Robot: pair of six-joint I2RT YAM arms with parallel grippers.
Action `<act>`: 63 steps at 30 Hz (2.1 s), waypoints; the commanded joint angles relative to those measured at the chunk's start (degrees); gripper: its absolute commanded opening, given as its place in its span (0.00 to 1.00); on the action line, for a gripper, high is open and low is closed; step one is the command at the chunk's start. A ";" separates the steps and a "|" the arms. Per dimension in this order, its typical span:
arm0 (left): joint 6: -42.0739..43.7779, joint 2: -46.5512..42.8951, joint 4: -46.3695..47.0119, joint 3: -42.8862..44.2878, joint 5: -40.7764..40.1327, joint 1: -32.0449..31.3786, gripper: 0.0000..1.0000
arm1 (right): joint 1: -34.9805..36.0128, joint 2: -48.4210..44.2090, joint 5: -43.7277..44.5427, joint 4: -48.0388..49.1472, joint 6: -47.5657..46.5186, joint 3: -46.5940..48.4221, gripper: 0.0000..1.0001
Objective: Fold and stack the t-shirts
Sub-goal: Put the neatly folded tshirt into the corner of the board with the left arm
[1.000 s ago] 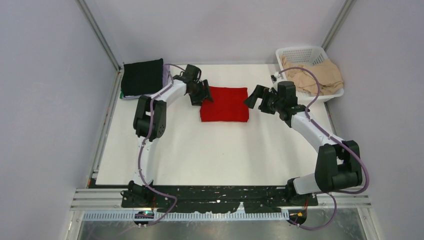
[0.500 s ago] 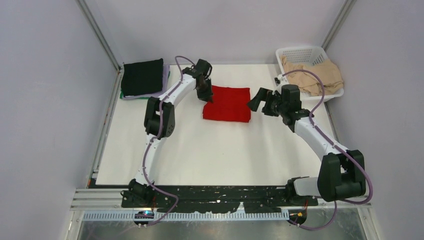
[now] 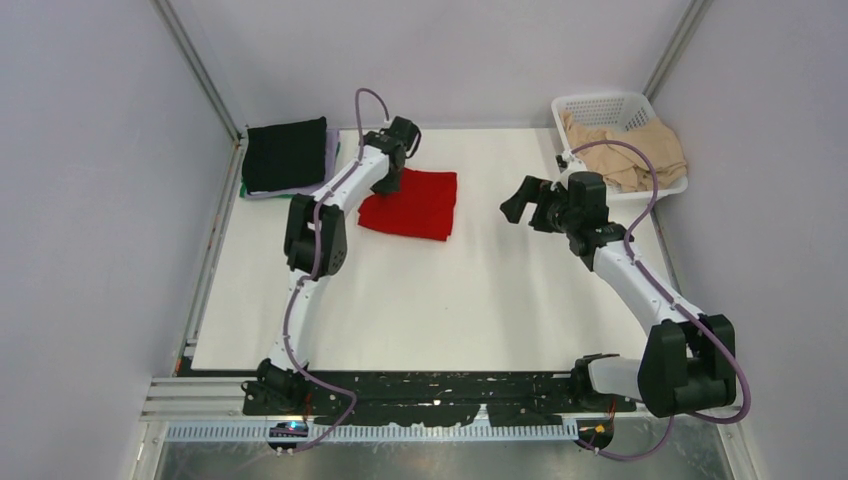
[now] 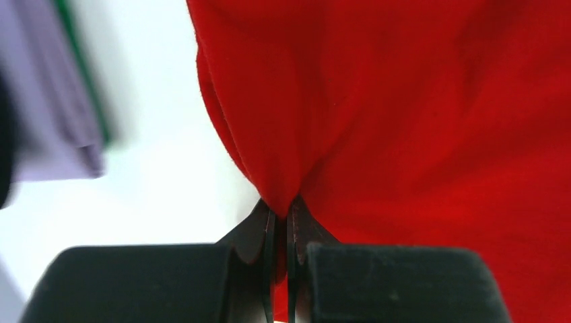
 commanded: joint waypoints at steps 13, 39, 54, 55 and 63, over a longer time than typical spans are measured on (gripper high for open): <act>31.31 -10.56 15.95 -1.88 -31.17 4.17 0.00 | -0.20 -2.89 6.58 1.91 -2.45 -0.56 0.95; 42.53 -18.60 27.90 1.28 -37.15 8.18 0.00 | -0.17 -1.14 8.05 1.62 -2.41 -0.04 0.95; 40.84 -20.58 29.24 0.44 -36.15 9.47 0.00 | -0.16 -1.03 7.91 1.81 -2.35 -0.28 0.96; 40.30 -20.08 28.72 0.57 -35.82 9.78 0.00 | -0.17 -1.07 8.00 1.74 -2.40 -0.25 0.95; 33.81 -14.98 23.15 3.61 -31.16 14.37 0.00 | -0.16 -0.46 8.77 1.37 -2.55 0.04 0.95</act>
